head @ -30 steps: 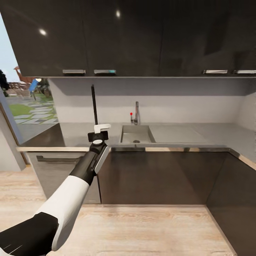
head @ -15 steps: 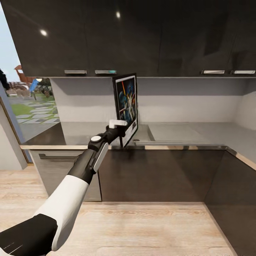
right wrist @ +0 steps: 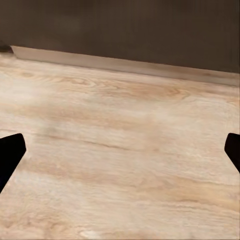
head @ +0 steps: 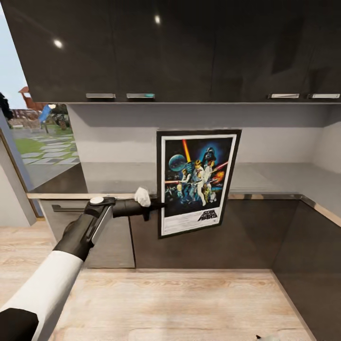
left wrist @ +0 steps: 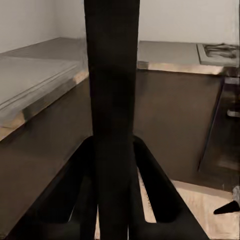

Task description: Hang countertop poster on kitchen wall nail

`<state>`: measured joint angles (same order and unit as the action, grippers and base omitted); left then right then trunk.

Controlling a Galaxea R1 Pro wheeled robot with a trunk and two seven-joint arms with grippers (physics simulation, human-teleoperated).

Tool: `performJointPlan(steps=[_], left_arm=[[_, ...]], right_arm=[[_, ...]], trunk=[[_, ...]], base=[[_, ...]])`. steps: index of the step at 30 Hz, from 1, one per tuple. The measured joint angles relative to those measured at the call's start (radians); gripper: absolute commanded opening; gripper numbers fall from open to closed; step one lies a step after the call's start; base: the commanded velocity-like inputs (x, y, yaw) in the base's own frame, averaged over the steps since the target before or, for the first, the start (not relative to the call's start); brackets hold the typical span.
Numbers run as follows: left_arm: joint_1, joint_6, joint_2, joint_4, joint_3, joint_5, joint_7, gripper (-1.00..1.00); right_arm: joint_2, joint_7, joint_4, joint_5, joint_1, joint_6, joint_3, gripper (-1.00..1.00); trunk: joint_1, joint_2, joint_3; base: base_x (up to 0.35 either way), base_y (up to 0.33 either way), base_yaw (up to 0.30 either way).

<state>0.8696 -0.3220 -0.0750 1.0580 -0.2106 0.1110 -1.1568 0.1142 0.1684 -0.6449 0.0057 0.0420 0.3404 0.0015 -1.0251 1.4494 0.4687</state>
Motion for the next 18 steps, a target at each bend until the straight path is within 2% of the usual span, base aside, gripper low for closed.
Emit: performJointPlan(steps=[1, 4, 6, 12, 16, 18], left_arm=[[-0.004, 0.000, -0.007, -0.001, 0.000, 0.000, -0.012, -1.00], [-0.044, 0.003, -0.034, -0.004, 0.000, 0.000, -0.062, -1.00], [-0.063, 0.005, -0.048, -0.012, 0.000, -0.001, -0.088, -1.00], [-0.085, 0.019, -0.090, -0.083, 0.001, -0.004, -0.196, -1.00], [-0.088, 0.072, -0.111, -0.129, 0.001, -0.005, -0.247, -1.00], [-0.089, 0.099, -0.128, -0.169, 0.001, -0.006, -0.281, -1.00]], right_arm=[[0.001, 0.021, -0.024, 0.000, -0.001, -0.024, -0.001, 1.00], [0.005, 0.145, -0.161, -0.001, -0.005, -0.145, -0.003, 1.00], [0.007, 0.197, -0.232, -0.002, -0.014, -0.191, -0.004, 1.00], [0.009, 0.249, -0.433, -0.002, -0.068, -0.305, -0.006, 1.00], [0.018, 0.273, -0.559, -0.002, -0.103, -0.381, -0.007, 1.00], [0.035, 0.345, -0.619, -0.002, -0.115, -0.423, -0.011, 1.00]], trunk=[[0.000, 0.000, 0.000], [0.000, 0.000, 0.000], [0.000, 0.000, 0.000], [0.000, 0.000, 0.000], [0.000, 0.000, 0.000], [0.000, 0.000, 0.000]], base=[[0.000, 0.000, 0.000], [0.000, 0.000, 0.000], [0.000, 0.000, 0.000], [0.000, 0.000, 0.000], [0.000, 0.000, 0.000], [0.000, 0.000, 0.000]])
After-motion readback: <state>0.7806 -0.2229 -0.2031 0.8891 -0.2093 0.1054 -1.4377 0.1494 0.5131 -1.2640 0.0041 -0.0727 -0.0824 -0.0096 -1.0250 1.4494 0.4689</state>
